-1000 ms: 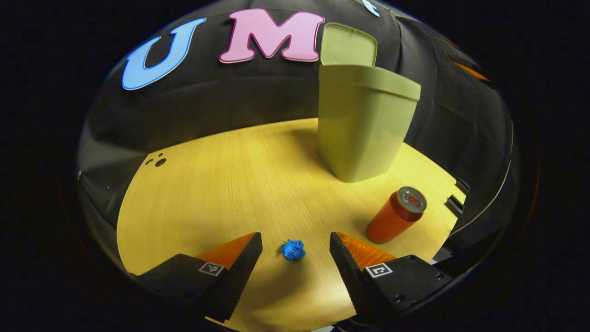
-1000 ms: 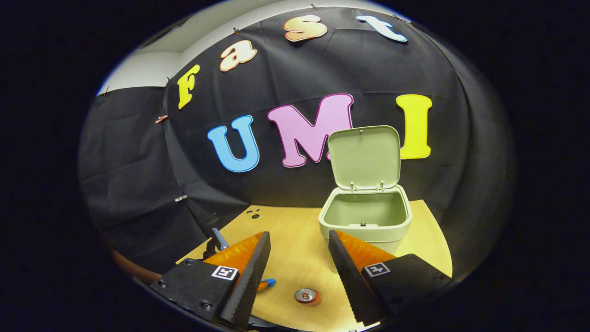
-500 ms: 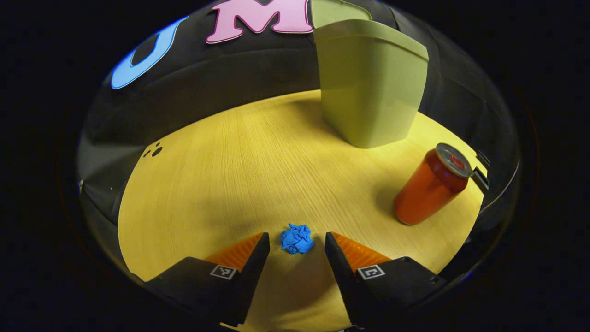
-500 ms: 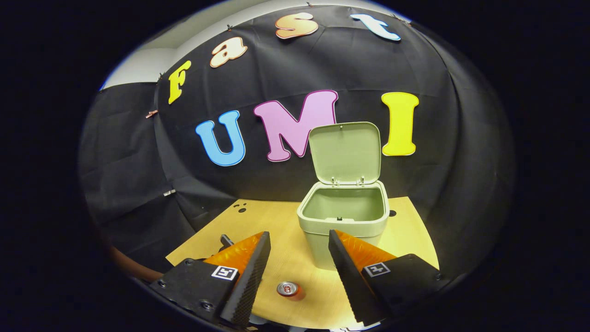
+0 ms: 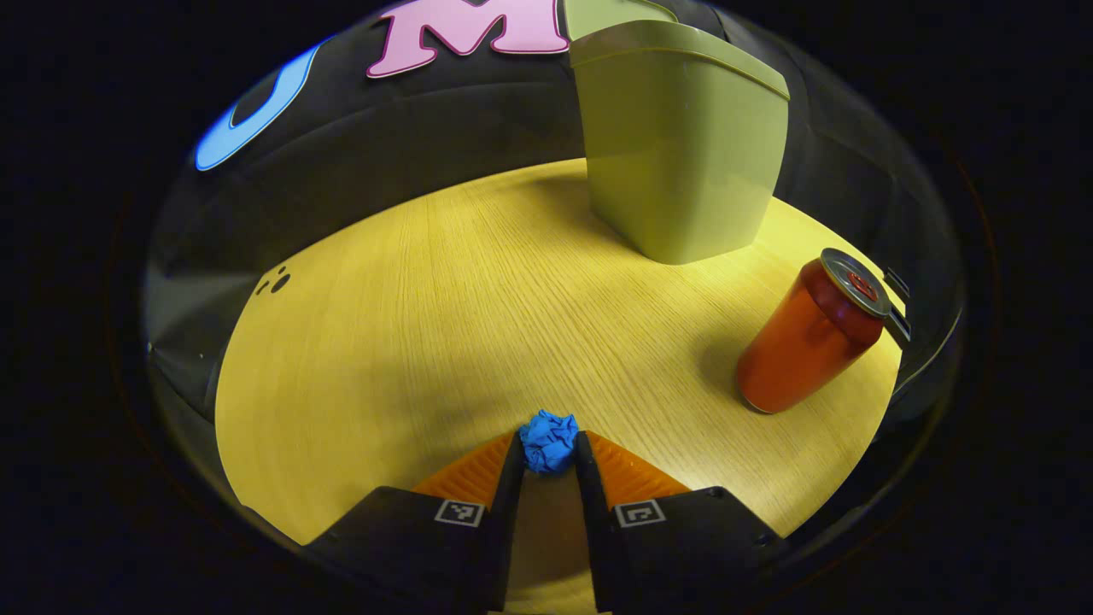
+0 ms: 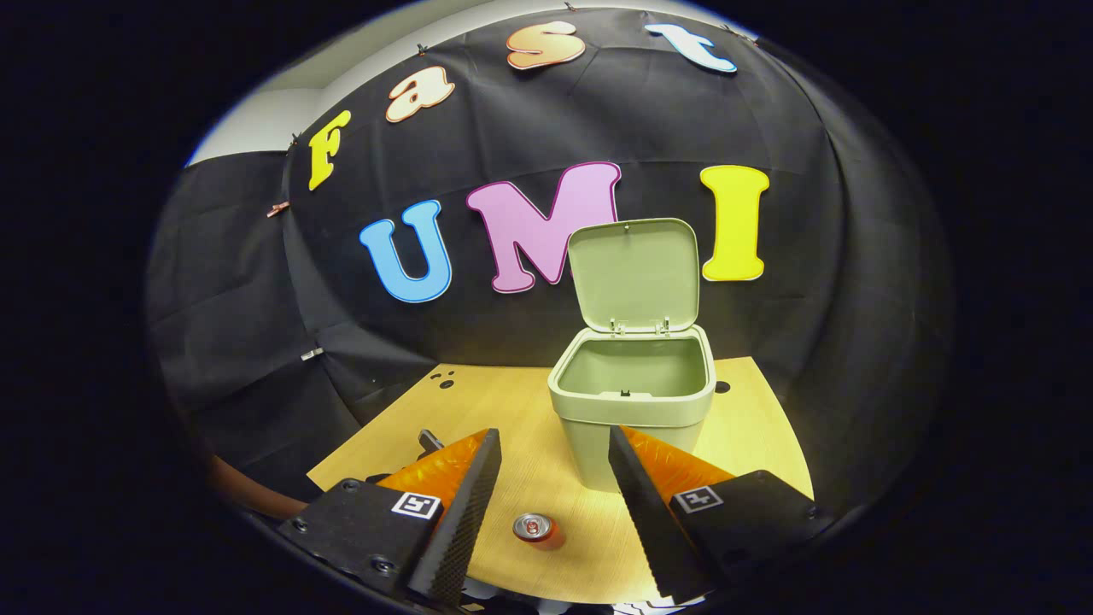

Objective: Press the lid of the desktop garbage bin to open it, pick up the crumpled paper on the desktop and throw it into the bin, then pick up the pop can on the desktop and drop it into the bin, and finally close the garbage bin lid.

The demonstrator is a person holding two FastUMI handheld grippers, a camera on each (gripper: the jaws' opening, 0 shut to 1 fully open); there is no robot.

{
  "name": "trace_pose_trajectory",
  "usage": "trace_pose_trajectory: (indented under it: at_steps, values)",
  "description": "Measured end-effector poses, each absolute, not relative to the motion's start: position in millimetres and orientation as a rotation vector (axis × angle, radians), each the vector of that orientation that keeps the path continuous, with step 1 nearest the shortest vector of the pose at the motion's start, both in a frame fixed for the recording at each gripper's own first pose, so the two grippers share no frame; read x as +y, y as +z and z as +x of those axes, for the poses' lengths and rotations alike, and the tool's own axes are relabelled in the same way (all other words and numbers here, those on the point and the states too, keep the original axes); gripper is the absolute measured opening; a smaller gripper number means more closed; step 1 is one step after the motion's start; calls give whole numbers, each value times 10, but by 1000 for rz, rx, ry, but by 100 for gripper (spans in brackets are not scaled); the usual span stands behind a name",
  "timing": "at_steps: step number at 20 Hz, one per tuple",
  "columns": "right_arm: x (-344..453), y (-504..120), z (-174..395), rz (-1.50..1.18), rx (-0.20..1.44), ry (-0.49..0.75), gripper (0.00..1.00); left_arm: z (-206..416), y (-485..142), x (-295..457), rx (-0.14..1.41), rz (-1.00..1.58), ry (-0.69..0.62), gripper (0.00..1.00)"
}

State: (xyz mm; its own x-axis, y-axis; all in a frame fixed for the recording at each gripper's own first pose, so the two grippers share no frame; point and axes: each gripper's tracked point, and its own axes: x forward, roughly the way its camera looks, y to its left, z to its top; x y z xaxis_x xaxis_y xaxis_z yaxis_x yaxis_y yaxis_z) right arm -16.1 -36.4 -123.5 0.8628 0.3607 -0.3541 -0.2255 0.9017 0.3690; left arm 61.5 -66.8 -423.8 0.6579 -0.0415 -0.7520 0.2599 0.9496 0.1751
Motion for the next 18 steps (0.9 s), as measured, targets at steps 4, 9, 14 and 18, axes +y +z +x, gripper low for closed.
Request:
trace_pose_trajectory:
  at_steps: [4,9,14,18]
  values:
    - [-373,-1266,-168,339,439,305,83,644,-4091,-678,807,266,-184,35]
    - [-370,-1318,-156,341,443,308,83,747,-3561,-753,714,219,-190,37]
    - [-329,-1383,-171,347,453,313,83,976,-2722,-959,551,178,-226,37]
    - [-303,-1425,-176,338,460,314,83,1163,-2055,-1173,431,145,-265,37]
